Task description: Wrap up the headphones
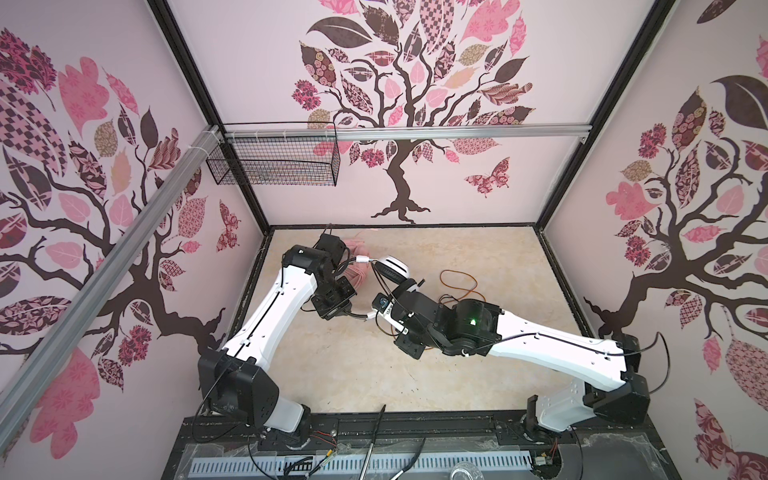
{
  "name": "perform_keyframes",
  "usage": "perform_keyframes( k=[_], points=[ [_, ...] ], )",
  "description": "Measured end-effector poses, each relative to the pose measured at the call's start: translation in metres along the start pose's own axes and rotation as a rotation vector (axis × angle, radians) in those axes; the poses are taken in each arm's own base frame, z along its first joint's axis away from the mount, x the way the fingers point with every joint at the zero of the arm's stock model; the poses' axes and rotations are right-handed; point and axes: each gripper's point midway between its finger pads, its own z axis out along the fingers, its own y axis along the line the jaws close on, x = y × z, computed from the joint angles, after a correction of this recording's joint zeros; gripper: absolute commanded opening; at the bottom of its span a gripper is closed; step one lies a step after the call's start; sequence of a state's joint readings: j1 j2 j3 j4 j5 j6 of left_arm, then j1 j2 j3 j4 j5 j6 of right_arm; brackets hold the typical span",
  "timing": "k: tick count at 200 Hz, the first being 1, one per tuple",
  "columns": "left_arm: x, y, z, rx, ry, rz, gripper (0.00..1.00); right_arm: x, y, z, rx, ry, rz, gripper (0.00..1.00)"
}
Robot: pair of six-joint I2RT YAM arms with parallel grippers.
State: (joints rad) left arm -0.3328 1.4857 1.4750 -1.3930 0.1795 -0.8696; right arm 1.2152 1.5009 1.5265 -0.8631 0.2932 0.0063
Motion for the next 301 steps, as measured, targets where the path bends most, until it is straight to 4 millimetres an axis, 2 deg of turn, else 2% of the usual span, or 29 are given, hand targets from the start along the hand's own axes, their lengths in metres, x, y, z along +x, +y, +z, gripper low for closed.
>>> perform_keyframes(
  k=[70, 120, 142, 166, 223, 262, 290, 301],
  points=[
    [0.016, 0.011, 0.003, -0.155, -0.052, 0.211, 0.00, 0.010, -0.038, -0.010, 0.194, 0.051, -0.057, 0.00],
    [0.023, 0.001, 0.004, -0.101, -0.043, 0.303, 0.00, 0.018, -0.074, -0.018, 0.349, 0.077, -0.080, 0.00],
    [0.029, -0.006, -0.004, -0.060, -0.079, 0.366, 0.00, 0.022, -0.087, -0.025, 0.418, 0.075, -0.114, 0.00],
    [0.043, -0.014, -0.008, -0.061, -0.089, 0.459, 0.00, 0.027, -0.091, -0.030, 0.451, 0.064, -0.177, 0.00],
    [0.069, -0.028, 0.010, -0.135, -0.083, 0.623, 0.00, 0.038, -0.091, -0.032, 0.458, 0.024, -0.316, 0.00],
    [0.080, -0.036, 0.011, -0.106, -0.088, 0.684, 0.00, 0.039, -0.091, -0.041, 0.453, -0.041, -0.340, 0.18],
    [0.093, -0.015, 0.009, -0.121, -0.044, 0.749, 0.00, 0.028, -0.103, -0.058, 0.473, -0.140, -0.274, 0.31],
    [0.099, -0.007, 0.007, -0.123, -0.023, 0.771, 0.00, 0.023, -0.108, -0.064, 0.463, -0.181, -0.242, 0.33]
  ],
)
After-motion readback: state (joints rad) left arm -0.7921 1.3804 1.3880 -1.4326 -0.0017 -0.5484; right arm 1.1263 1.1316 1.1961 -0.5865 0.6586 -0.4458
